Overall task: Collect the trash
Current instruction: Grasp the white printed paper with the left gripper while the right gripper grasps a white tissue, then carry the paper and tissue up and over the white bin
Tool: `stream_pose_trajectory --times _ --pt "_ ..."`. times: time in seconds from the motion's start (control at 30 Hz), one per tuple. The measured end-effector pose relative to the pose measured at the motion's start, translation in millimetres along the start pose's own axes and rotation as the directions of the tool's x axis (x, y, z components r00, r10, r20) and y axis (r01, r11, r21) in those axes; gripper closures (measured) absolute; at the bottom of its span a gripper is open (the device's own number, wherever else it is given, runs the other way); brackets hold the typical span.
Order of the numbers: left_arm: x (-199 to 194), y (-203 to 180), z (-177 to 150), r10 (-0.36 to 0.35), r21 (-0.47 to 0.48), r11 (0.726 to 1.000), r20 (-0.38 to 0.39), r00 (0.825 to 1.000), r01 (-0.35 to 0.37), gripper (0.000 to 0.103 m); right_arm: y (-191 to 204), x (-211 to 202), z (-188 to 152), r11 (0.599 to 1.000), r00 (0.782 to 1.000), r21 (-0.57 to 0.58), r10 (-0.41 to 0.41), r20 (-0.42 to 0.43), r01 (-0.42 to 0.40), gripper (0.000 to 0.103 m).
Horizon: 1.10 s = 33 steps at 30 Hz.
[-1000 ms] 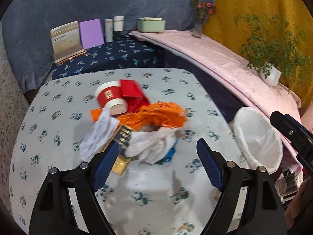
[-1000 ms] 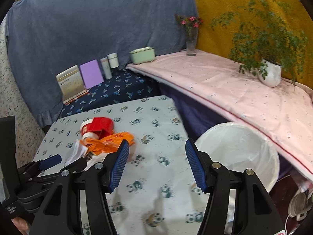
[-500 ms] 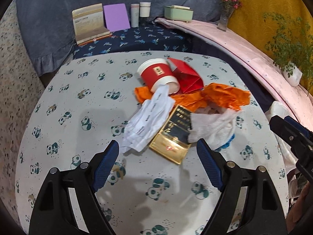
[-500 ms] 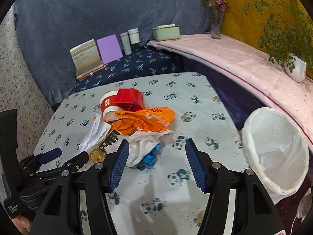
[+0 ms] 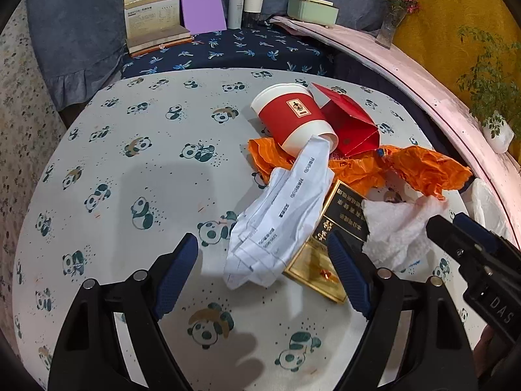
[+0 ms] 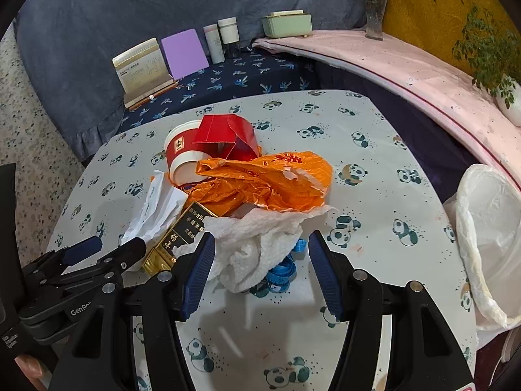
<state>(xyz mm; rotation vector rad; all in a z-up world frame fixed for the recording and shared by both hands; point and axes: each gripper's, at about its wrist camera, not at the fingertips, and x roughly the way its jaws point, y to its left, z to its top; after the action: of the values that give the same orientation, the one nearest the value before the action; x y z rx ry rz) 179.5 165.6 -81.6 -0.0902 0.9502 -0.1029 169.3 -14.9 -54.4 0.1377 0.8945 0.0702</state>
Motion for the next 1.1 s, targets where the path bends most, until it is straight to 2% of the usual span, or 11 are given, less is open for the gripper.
stream_pose_trajectory --times 0.1,0.17,0.23,0.3,0.47,0.8,1.1 --pt "9.3 -1.6 4.0 -0.005 0.0 1.0 -0.009 1.0 0.005 0.026 -0.3 8.1 1.5 1.0 1.0 0.005 0.006 -0.012 -0.006 0.048" --pt "15.6 -2.9 6.3 -0.014 0.0 1.0 -0.016 1.0 0.014 0.028 -0.4 12.7 2.1 1.0 1.0 0.004 0.011 -0.021 -0.011 0.056" --pt "21.4 -4.3 7.4 -0.019 0.005 1.0 -0.027 0.999 0.019 0.037 0.2 16.9 1.2 1.0 0.999 0.007 0.021 -0.034 -0.021 0.062" --pt "26.8 -4.4 7.8 -0.032 0.005 0.999 -0.042 0.999 0.033 0.042 -0.4 19.2 0.1 1.0 0.999 0.013 0.029 -0.039 -0.028 0.067" --pt "20.8 -6.6 8.0 -0.026 0.013 1.0 -0.019 0.999 0.026 0.044 -2.2 18.4 -1.9 0.999 0.999 0.022 0.039 -0.038 -0.038 0.086" --pt "-21.0 -14.6 7.3 -0.037 0.018 0.999 0.045 0.998 0.036 0.046 -7.9 -24.6 1.1 0.997 0.997 0.046 0.058 0.052 -0.061 0.091" --pt "-74.4 -53.4 8.7 -0.085 0.072 0.994 0.123 0.989 0.076 0.046 -26.9 -92.0 12.3 0.997 0.982 0.067 0.035 0.187 -0.048 0.091"
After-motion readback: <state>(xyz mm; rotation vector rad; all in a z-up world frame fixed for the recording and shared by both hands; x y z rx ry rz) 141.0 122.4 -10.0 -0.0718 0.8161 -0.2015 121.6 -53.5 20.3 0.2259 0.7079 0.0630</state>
